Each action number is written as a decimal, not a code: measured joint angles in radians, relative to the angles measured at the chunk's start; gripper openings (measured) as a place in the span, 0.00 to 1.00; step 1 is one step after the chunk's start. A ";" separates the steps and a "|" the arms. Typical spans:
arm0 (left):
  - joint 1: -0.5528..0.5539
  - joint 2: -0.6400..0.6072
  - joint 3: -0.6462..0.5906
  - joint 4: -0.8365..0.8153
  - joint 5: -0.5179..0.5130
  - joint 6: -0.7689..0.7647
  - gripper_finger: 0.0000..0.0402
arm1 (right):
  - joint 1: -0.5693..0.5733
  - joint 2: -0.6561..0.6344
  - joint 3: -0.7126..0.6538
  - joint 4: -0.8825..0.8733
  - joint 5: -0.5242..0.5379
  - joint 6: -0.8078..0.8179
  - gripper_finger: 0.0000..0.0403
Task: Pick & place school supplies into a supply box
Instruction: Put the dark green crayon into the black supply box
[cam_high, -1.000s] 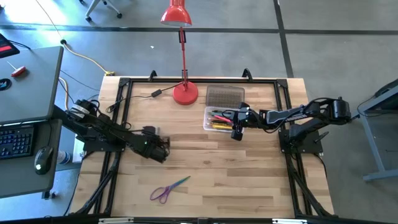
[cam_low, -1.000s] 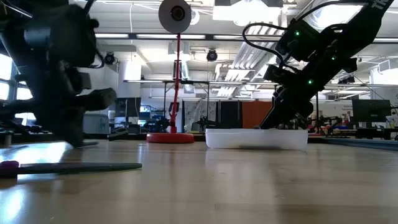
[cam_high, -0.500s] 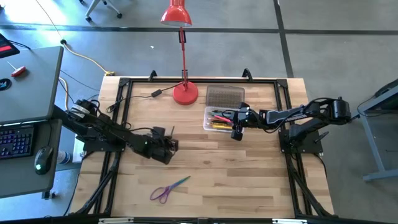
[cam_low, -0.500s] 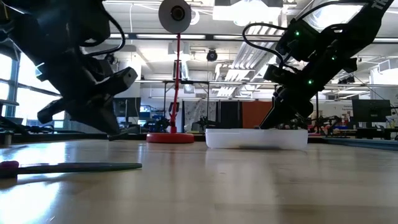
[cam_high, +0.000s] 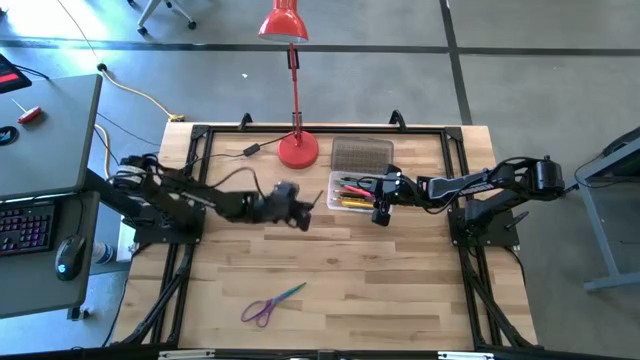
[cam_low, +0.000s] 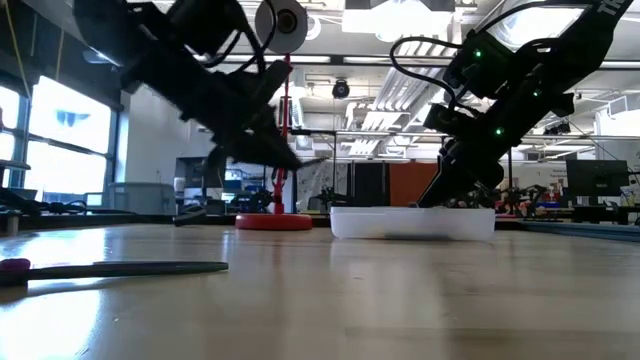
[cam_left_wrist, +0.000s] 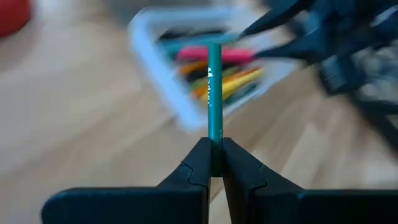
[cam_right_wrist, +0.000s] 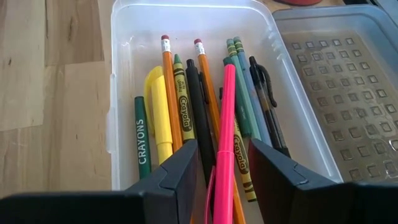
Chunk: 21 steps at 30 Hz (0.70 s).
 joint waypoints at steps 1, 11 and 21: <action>0.026 0.000 0.000 0.045 0.038 0.043 0.14 | -0.001 0.000 0.000 0.001 -0.001 0.000 0.30; 0.197 0.047 0.088 0.086 0.222 0.156 0.14 | -0.001 0.000 0.000 0.000 -0.001 0.000 0.30; 0.198 0.301 0.381 -0.134 0.302 0.172 0.14 | -0.001 0.000 0.000 0.017 -0.001 0.000 0.30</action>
